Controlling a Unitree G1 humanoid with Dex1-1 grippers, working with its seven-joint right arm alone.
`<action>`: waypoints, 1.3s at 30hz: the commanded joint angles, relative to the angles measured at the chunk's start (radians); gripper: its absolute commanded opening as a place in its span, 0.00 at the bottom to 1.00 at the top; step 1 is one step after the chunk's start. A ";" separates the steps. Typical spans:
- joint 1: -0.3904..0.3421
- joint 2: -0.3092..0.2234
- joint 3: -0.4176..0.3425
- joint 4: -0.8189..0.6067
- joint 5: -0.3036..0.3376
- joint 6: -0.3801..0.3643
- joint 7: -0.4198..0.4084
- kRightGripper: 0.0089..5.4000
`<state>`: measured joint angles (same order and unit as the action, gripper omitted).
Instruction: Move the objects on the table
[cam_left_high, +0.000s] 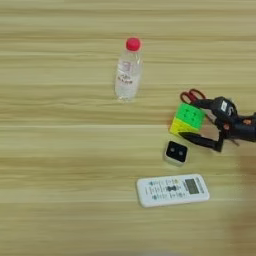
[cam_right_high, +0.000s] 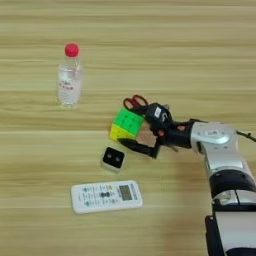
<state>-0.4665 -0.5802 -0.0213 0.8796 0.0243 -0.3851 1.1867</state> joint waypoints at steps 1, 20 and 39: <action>-0.096 -0.040 -0.013 -0.017 0.010 -0.026 -0.036 0.87; -0.044 0.074 0.013 -0.495 0.192 0.110 0.041 0.62; -0.018 0.249 0.231 -0.394 0.032 0.164 -0.046 0.62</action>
<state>-0.3938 -0.3243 0.2275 0.4915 0.0608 -0.1844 1.1845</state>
